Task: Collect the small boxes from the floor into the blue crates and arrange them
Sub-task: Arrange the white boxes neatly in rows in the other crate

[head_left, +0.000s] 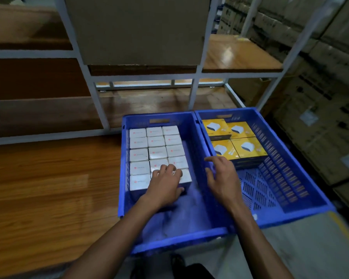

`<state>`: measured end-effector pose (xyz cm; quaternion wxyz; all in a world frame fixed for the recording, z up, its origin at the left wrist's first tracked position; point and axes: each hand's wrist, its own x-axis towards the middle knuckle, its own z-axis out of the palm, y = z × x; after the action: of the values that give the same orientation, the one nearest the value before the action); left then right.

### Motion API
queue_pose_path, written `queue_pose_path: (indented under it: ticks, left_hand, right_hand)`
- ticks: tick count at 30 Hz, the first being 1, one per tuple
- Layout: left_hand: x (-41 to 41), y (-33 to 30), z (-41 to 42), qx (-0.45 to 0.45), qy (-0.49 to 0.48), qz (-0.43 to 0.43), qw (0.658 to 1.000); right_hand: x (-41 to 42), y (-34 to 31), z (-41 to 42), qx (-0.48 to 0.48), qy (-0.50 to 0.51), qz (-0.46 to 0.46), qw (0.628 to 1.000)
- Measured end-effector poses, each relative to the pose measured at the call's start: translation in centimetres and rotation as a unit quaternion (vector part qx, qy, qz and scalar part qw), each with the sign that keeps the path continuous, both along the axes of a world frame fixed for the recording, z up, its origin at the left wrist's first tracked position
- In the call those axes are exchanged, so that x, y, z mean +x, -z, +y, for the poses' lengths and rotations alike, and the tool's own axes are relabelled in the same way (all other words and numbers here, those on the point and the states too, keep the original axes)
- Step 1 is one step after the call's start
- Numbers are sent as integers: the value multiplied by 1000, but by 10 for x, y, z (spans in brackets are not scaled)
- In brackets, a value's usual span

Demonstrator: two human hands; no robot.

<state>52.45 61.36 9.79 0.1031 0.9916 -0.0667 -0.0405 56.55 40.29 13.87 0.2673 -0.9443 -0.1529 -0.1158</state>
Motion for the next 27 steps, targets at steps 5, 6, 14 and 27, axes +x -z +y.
queue_pose_path:
  ticks: [5, 6, 14, 27]
  left_hand:
    - [-29, -15, -42, -62, 3, 7, 998]
    - [-35, -19, -54, -80, 2, 22, 997]
    - [-79, -24, -137, -88, -27, 79, 993]
    - [-104, -23, -166, 88, -50, -14, 995]
  right_hand:
    - [-24, 0, -47, -35, 6, 23, 999]
    - [-29, 0, -55, -38, 0, 30, 999]
    - [-68, -3, -122, -147, -107, 52, 982]
    - [-84, 22, -137, -223, -143, 38, 963]
